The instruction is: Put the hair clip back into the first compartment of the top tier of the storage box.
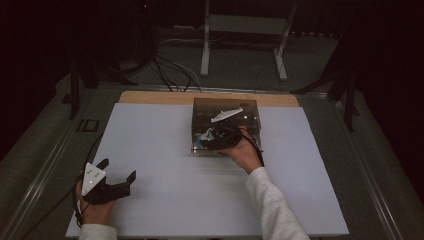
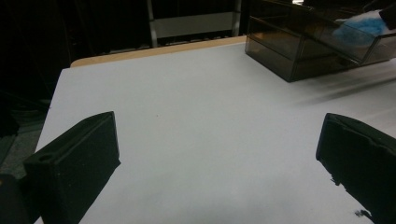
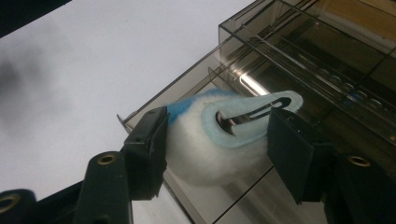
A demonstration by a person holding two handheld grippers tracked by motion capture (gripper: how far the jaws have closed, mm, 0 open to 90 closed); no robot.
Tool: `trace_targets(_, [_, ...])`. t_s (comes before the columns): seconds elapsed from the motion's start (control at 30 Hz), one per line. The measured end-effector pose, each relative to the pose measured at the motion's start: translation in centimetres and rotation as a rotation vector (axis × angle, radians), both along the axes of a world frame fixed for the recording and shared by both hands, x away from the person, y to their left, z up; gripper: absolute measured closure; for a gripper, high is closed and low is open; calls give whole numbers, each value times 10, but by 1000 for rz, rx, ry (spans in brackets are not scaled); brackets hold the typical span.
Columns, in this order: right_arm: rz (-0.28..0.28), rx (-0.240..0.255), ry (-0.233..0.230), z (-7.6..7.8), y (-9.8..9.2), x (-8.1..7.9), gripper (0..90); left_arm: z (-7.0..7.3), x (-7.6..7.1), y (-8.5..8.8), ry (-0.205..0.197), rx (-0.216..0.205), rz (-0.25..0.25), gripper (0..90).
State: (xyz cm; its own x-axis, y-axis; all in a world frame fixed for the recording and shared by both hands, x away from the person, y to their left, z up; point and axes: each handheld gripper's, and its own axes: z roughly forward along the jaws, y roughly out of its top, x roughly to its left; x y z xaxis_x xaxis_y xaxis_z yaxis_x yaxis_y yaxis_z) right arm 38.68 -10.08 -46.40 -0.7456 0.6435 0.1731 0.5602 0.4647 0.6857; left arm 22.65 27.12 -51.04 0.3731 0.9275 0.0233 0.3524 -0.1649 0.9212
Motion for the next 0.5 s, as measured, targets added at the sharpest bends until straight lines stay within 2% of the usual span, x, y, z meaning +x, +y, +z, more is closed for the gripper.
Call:
trace_targets(0.1, [9,13,4,0,-1,0,371,0,0,0,0,-2,2,6])
trace_targets(0.2, [10,53,2,4,-3,-1,322,0,0,0,1,0,0,6])
trace_targets(0.3, [0,58,-19,6,-4,-1,296,0,0,0,2,1,-1,6])
trace_targets(0.5, [-5,76,-19,7,-7,-1,251,0,0,0,2,1,-1,6])
